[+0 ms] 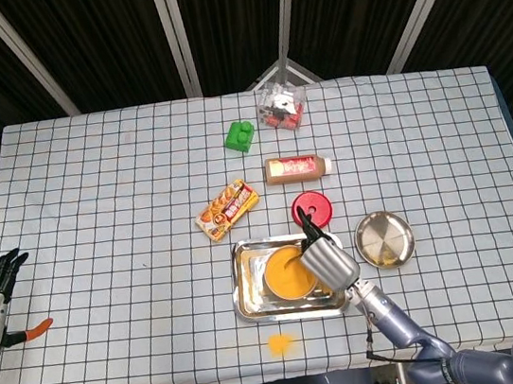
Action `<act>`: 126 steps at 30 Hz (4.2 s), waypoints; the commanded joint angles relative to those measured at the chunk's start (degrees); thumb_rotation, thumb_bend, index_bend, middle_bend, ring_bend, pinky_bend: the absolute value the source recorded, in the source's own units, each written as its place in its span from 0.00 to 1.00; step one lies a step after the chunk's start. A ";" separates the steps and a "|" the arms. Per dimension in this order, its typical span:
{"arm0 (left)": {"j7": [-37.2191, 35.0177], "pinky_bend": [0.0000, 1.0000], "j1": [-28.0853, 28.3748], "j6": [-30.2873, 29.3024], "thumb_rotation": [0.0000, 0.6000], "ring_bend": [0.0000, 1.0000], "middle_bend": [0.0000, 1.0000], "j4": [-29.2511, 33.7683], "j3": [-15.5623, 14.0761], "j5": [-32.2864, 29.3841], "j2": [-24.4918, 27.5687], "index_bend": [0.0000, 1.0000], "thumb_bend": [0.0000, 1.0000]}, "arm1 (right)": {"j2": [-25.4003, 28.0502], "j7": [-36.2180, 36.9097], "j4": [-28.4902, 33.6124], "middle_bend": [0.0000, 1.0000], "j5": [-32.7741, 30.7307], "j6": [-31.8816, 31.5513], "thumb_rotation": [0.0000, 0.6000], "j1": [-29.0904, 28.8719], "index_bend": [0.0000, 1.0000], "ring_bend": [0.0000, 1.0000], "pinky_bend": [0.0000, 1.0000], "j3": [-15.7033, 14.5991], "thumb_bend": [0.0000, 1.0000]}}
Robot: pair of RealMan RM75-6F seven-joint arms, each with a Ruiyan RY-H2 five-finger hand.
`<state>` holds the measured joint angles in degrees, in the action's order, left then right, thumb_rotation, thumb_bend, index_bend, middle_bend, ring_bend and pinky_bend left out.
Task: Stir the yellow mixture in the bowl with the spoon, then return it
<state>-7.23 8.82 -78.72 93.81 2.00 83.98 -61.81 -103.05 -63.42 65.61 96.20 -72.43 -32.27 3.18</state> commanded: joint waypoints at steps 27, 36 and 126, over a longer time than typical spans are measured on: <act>0.50 0.00 -0.03 -0.10 1.00 0.00 0.00 0.13 0.23 -0.42 -0.26 0.00 0.00 | 4.38 -1.44 8.70 0.66 2.49 -1.80 1.00 1.13 0.86 0.28 0.00 0.12 0.81; 0.43 0.00 -0.05 -0.16 1.00 0.00 0.00 0.11 0.19 -0.30 -0.25 0.00 0.00 | 6.18 -2.45 10.03 0.66 2.82 -1.79 1.00 1.69 0.86 0.28 0.00 -0.19 0.81; -0.82 0.00 -0.29 -0.75 1.00 0.00 0.00 -0.05 0.27 0.10 -0.17 0.00 0.00 | 4.63 -2.34 5.46 0.66 3.08 0.28 1.00 4.86 0.86 0.28 0.00 -0.95 0.81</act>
<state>-8.03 8.52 -79.49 93.76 2.27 84.09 -61.98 -98.28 -65.77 71.22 99.41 -72.23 -27.31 2.08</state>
